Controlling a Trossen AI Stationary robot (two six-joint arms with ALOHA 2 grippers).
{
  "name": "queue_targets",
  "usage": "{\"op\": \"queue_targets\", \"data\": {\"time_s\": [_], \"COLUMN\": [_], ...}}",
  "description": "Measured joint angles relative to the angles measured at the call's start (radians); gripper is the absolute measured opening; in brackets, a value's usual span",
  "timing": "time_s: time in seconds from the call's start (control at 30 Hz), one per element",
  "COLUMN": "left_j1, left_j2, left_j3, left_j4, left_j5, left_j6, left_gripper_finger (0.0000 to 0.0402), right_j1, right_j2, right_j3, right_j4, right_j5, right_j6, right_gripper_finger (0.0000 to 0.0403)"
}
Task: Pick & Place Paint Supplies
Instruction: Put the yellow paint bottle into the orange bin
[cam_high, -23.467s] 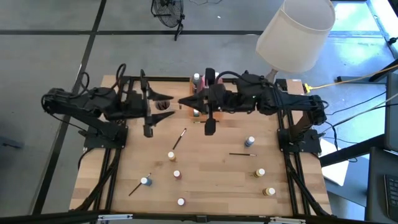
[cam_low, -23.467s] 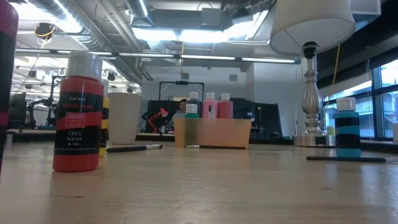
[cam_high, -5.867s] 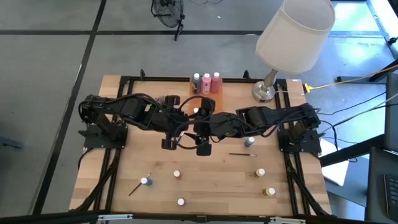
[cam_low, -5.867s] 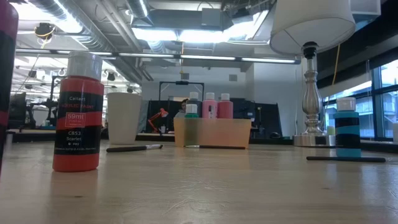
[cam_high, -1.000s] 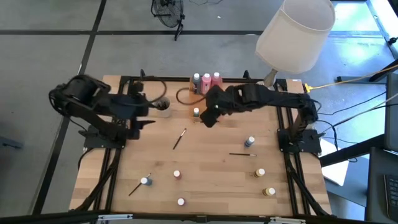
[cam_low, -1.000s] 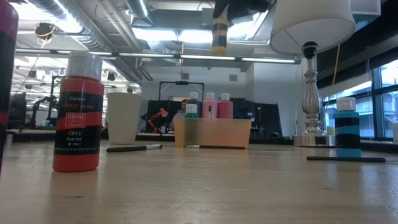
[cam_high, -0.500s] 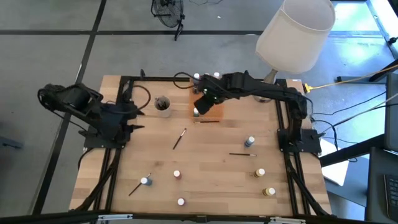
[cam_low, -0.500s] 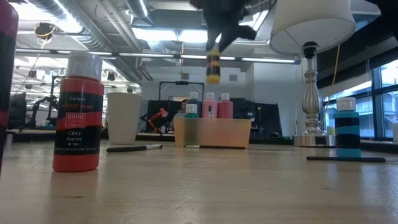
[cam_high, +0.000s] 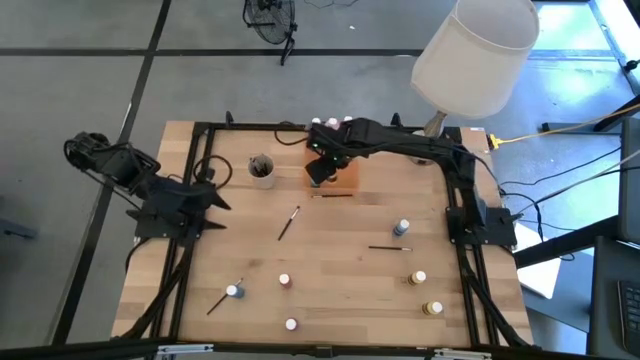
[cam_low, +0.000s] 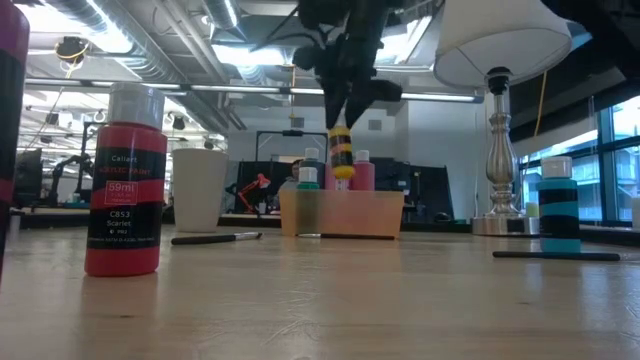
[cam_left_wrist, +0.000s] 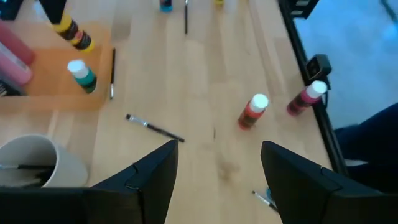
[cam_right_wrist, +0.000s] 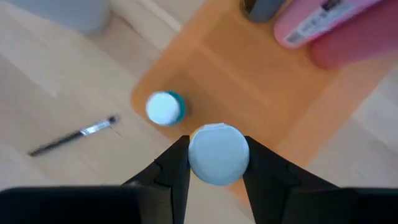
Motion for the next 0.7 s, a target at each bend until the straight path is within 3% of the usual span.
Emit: {"op": "queue_targets", "data": {"time_s": [0.37,0.7], "left_j1": [-0.019,-0.019], "left_j2": [-0.081,-0.092], "left_j3": [-0.108,-0.106], "left_j4": [0.153,0.176], "left_j5": [-0.014,-0.190], "left_j6": [-0.049,-0.079], "left_gripper_finger": [0.0226,0.0226], "right_j1": [-0.008,-0.022], "right_j2": [0.006,-0.021], "right_j3": [0.000,0.001], "right_j4": [0.009,-0.157], "right_j5": [0.013,-0.010], "right_j6": [-0.160,-0.271], "right_gripper_finger": [0.0123,0.0123]}}
